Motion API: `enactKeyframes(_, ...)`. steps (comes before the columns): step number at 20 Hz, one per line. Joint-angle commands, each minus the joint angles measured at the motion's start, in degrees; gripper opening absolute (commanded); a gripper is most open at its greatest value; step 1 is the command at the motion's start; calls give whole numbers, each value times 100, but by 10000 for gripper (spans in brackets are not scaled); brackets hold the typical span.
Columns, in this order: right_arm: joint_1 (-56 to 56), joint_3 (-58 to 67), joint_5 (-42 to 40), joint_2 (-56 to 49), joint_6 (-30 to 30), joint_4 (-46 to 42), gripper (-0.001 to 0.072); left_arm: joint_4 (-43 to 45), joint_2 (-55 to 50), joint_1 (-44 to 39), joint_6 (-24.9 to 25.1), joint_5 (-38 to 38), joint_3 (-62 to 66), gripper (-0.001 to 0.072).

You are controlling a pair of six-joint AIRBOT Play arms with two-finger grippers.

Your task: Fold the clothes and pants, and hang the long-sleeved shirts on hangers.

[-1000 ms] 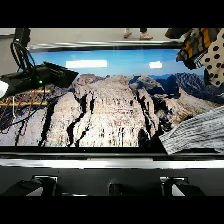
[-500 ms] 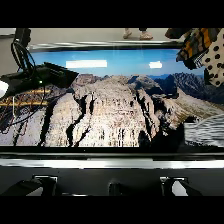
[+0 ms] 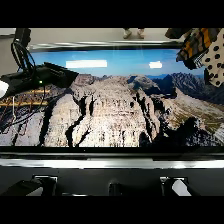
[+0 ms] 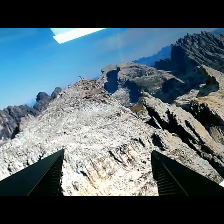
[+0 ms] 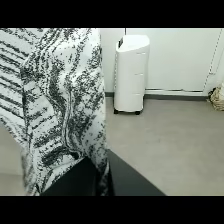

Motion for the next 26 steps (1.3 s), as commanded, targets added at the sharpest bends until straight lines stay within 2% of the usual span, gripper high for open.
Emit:
enactKeyframes(1,-350,48,-153,-125,94,221,26,2,-2,-2,13,2,0,614)
enactKeyframes(5,-811,46,-212,-216,79,896,27,2,-2,-2,13,2,0,614)
enactKeyframes(9,-879,46,-195,-168,-387,1567,42,2,-2,-2,13,2,0,614)
enactKeyframes(10,-881,46,-140,-111,-444,1650,166,2,-2,0,11,2,0,615)
enactKeyframes(11,-879,46,-70,-33,-444,1657,343,2,0,0,13,7,0,615)
enactKeyframes(12,-881,48,-37,85,-444,1650,454,2,0,0,11,22,0,616)
enactKeyframes(13,-881,48,-50,260,-446,1611,500,2,4,2,9,24,0,617)
enactKeyframes(14,-881,48,-127,481,-446,1532,606,7,13,7,-63,37,0,619)
enactKeyframes(15,-879,48,-286,756,-439,1497,655,7,31,22,-317,105,0,624)
enactKeyframes(18,-879,46,-1268,1502,-107,1609,657,7,111,192,-1272,186,2,625)
enactKeyframes(19,-879,46,-1661,1620,-81,1915,656,7,140,264,-1447,166,2,626)
enactKeyframes(20,-879,46,-1950,1644,-195,2455,656,7,175,337,-1537,149,0,626)
enactKeyframes(21,-879,46,-2157,1587,-636,3373,655,7,210,396,-1574,146,0,626)
enactKeyframes(22,-879,46,-2256,1451,-1294,4634,655,7,247,448,-1574,146,0,625)
enactKeyframes(24,-686,46,-2013,1045,-2988,7396,649,7,313,507,-1572,144,0,625)
enactKeyframes(25,-343,46,-1683,761,-3755,8430,632,11,343,511,-1572,142,0,625)
enactKeyframes(26,192,46,-1300,463,-4144,8806,617,11,365,511,-1569,107,0,625)
